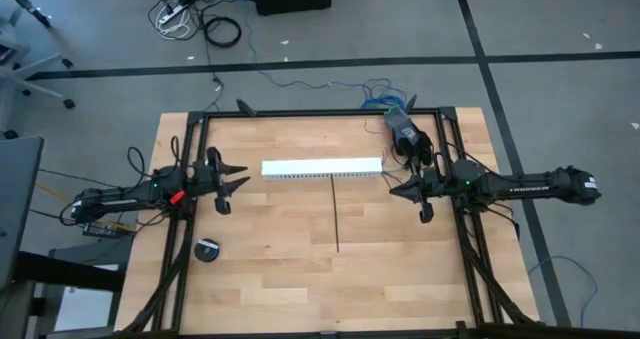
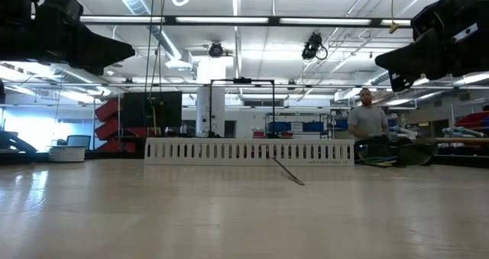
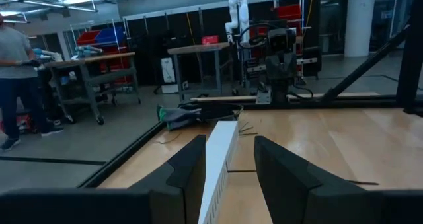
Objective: Ziptie cables
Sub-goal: Return to Home Position
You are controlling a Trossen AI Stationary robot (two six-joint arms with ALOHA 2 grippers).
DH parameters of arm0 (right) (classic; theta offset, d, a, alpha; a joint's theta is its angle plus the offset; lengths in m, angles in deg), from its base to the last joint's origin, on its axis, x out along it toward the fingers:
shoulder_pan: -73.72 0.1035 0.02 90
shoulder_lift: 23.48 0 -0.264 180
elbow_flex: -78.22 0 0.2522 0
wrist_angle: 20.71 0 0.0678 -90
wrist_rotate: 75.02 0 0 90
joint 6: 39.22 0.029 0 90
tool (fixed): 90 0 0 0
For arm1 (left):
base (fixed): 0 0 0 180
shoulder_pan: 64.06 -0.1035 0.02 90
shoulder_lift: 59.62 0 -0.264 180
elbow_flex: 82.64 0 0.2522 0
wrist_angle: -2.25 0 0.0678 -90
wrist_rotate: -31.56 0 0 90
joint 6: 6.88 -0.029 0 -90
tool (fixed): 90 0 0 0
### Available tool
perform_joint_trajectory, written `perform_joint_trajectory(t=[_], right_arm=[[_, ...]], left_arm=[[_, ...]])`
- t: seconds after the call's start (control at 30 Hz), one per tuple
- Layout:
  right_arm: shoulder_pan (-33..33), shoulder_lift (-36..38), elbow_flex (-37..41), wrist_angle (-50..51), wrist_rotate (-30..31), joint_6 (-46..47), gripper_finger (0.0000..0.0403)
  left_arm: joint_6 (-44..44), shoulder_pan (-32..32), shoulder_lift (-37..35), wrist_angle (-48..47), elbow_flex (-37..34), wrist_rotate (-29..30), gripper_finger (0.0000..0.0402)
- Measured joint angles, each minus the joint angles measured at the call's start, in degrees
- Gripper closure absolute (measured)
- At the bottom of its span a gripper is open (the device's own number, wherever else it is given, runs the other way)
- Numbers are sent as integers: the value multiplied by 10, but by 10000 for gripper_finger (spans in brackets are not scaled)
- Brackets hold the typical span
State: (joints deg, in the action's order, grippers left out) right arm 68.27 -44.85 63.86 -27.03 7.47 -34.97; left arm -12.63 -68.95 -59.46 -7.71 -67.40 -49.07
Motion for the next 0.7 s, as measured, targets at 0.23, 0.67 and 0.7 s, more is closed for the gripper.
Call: perform_joint_trajectory(t=[0.23, 0.67, 0.7], right_arm=[[21, 55, 1, 7, -1, 1, 396], [21, 207, 1, -44, 0, 1, 396], [22, 207, 1, -56, 0, 1, 397]], left_arm=[[0, 1, -2, 4, 1, -1, 280], [0, 5, -2, 10, 1, -2, 279], [0, 5, -2, 11, 1, -2, 279]])
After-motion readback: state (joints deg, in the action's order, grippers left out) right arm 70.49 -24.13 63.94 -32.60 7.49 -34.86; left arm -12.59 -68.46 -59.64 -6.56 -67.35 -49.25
